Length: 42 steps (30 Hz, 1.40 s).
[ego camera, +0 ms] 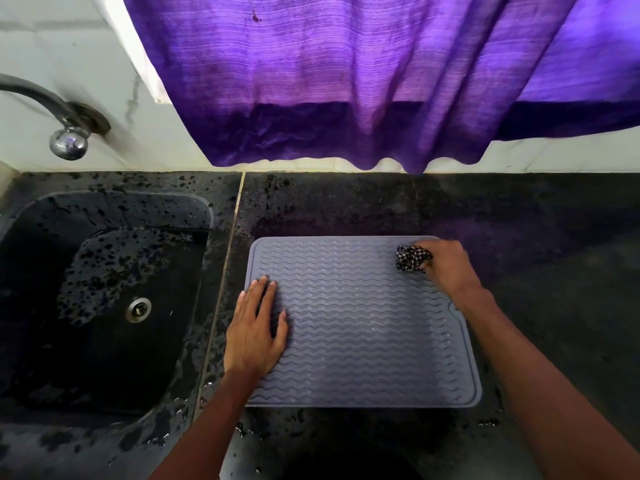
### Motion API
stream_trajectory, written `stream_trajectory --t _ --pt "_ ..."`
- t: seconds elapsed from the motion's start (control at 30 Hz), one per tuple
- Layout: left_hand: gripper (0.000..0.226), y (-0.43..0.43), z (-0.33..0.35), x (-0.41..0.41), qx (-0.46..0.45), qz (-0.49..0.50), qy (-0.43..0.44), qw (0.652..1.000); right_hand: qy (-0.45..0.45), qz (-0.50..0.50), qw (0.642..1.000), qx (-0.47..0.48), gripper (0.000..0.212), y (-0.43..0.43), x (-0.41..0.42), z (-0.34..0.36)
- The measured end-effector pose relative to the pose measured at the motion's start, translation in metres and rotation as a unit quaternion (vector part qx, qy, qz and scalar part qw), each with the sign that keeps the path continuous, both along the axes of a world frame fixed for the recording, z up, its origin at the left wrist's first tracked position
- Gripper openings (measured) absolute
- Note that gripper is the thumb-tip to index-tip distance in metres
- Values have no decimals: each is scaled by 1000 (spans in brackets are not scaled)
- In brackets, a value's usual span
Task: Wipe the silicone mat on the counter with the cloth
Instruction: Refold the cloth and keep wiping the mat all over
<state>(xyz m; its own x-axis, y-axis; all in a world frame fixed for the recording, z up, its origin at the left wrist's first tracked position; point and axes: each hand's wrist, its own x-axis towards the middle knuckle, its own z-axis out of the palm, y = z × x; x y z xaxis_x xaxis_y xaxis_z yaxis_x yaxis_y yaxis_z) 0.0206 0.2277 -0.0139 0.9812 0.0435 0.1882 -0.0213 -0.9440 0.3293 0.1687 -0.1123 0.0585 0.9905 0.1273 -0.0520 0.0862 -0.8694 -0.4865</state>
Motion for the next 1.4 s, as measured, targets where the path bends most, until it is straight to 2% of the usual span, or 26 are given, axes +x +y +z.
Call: stream_trajectory --t 0.17,0.37,0.53,0.63,0.77,0.87,0.93,1.0,1.1,1.27,1.4 --pt "60 0 -1 0 -3 1 -3 1000 8 17 1000 -1 46 1 1 -5" --pt "60 0 0 -1 -7 3 -5 1000 -52 76 995 45 44 25 -11 -8" --pt "59 0 0 -1 -12 3 -5 1000 -28 63 997 21 41 39 -3 -17" --pt "59 0 -1 -1 -17 0 -6 1000 -36 94 995 -12 50 63 -11 -22" --pt "59 1 0 -1 -24 1 -2 1000 -74 72 995 15 50 68 -18 -22" --pt "59 1 1 -1 -30 -2 -2 1000 -68 77 995 -11 63 79 -18 -30" --pt "59 1 1 -1 -33 -5 -3 999 -57 84 994 -32 59 84 -17 -30" --pt "59 2 0 -1 -36 -5 -2 999 -61 85 994 9 48 89 -15 -25" --pt "60 3 -2 -1 -43 -6 -3 999 -63 93 993 33 57 108 -16 -24" --pt "60 5 -3 -1 -50 -10 2 999 -56 84 994 -39 51 134 -31 -31" --pt "60 5 -3 0 -45 -10 9 999 -65 85 994 -9 58 141 -26 -24"
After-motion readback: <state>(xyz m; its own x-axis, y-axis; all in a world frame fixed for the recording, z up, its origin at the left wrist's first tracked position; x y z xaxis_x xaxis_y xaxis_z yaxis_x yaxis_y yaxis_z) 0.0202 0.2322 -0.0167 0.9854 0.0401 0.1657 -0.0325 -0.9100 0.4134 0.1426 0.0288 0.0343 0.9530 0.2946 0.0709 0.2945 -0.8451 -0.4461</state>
